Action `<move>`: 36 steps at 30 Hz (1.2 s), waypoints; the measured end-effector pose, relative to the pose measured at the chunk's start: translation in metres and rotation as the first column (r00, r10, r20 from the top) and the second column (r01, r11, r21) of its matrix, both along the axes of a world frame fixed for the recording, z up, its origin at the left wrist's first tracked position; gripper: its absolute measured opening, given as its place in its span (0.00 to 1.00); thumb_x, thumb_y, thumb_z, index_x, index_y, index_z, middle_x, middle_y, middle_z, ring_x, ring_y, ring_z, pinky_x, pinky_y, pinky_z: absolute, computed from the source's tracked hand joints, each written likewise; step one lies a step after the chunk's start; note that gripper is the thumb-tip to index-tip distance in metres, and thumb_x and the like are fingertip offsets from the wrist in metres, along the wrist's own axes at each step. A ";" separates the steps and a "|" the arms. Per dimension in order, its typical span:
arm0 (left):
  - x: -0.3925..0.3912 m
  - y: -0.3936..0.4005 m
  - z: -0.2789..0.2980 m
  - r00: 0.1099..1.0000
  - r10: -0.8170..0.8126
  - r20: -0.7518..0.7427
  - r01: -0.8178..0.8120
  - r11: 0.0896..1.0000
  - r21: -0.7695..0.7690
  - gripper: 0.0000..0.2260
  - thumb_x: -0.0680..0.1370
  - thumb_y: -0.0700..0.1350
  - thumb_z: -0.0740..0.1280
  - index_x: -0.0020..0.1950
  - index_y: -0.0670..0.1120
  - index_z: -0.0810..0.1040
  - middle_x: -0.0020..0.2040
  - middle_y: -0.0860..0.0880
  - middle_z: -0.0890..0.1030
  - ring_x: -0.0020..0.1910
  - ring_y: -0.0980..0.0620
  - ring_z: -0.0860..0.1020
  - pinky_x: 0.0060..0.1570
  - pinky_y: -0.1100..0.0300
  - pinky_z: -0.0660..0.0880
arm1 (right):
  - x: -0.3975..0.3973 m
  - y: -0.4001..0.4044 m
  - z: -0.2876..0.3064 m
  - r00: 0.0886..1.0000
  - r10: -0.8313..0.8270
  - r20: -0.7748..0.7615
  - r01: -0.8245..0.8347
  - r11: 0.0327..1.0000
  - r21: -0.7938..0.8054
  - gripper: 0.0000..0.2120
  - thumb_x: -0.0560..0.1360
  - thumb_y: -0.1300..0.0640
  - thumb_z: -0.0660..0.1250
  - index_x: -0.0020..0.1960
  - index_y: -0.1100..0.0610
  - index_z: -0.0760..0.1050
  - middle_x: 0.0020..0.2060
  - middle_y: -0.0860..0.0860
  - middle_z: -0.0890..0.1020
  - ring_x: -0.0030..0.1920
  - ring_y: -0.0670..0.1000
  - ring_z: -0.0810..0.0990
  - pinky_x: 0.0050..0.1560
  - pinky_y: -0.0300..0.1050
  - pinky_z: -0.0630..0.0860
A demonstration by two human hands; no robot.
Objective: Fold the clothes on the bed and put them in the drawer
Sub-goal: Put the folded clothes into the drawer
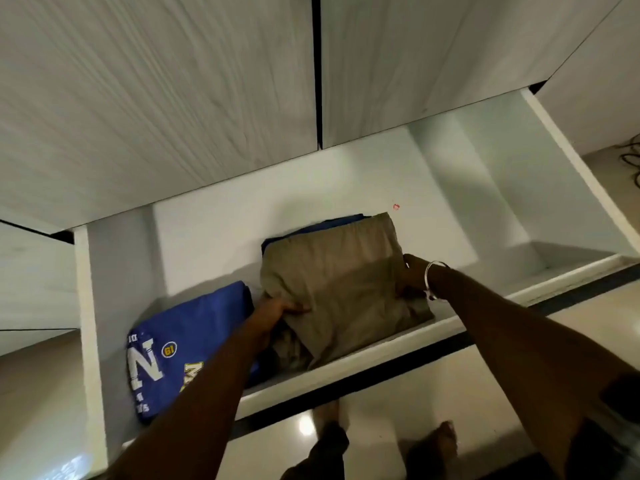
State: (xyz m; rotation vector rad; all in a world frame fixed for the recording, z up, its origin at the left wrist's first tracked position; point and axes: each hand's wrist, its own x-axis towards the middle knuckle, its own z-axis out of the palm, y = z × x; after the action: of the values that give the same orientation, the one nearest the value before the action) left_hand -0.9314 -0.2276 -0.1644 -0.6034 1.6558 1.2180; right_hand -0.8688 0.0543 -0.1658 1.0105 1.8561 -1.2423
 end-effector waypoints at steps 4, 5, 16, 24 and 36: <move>0.009 0.011 -0.014 0.946 -0.148 -0.290 0.043 0.940 -0.338 0.40 0.72 0.50 0.75 0.78 0.39 0.60 0.72 0.39 0.69 0.69 0.38 0.70 0.70 0.48 0.67 | 0.005 -0.010 -0.025 0.988 -0.153 -0.020 0.154 0.985 0.077 0.28 0.77 0.64 0.65 0.73 0.62 0.59 0.52 0.61 0.77 0.48 0.58 0.76 0.50 0.52 0.75; 0.013 0.012 -0.012 0.900 -0.197 -0.388 0.006 0.897 -0.442 0.41 0.73 0.54 0.72 0.79 0.40 0.56 0.75 0.39 0.65 0.72 0.38 0.66 0.71 0.47 0.64 | 0.005 -0.014 -0.028 0.985 -0.171 -0.036 0.174 0.981 0.081 0.31 0.75 0.65 0.66 0.74 0.61 0.57 0.56 0.61 0.76 0.51 0.60 0.76 0.54 0.54 0.76; 0.022 0.035 -0.047 0.919 0.377 -0.113 -0.391 0.906 -0.160 0.18 0.85 0.52 0.53 0.62 0.44 0.76 0.59 0.43 0.78 0.56 0.42 0.75 0.66 0.46 0.69 | -0.005 -0.047 -0.056 0.875 -0.463 -0.139 0.471 0.882 0.030 0.32 0.80 0.35 0.50 0.78 0.52 0.54 0.73 0.60 0.67 0.70 0.66 0.68 0.72 0.63 0.62; 0.042 0.027 -0.045 0.889 0.276 -0.365 -0.410 0.834 -0.369 0.19 0.81 0.56 0.64 0.66 0.45 0.73 0.59 0.45 0.76 0.58 0.42 0.74 0.62 0.47 0.69 | 0.002 -0.059 -0.058 0.961 -0.264 0.086 0.195 0.863 0.466 0.34 0.78 0.31 0.44 0.77 0.49 0.52 0.71 0.62 0.66 0.70 0.68 0.65 0.69 0.71 0.57; 0.051 0.009 -0.047 0.991 0.033 -0.132 -0.059 0.977 -0.203 0.18 0.81 0.50 0.64 0.66 0.41 0.69 0.56 0.43 0.75 0.56 0.40 0.74 0.55 0.47 0.73 | 0.003 -0.061 -0.025 0.973 -0.217 0.077 0.207 0.971 0.122 0.40 0.82 0.51 0.59 0.79 0.53 0.32 0.78 0.63 0.53 0.76 0.65 0.57 0.75 0.56 0.55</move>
State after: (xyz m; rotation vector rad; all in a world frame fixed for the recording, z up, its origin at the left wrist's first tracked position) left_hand -0.8806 -0.2188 -0.2115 -0.7072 1.9022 1.1451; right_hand -0.8662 -0.0070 -0.1906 1.3351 1.8021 -1.2010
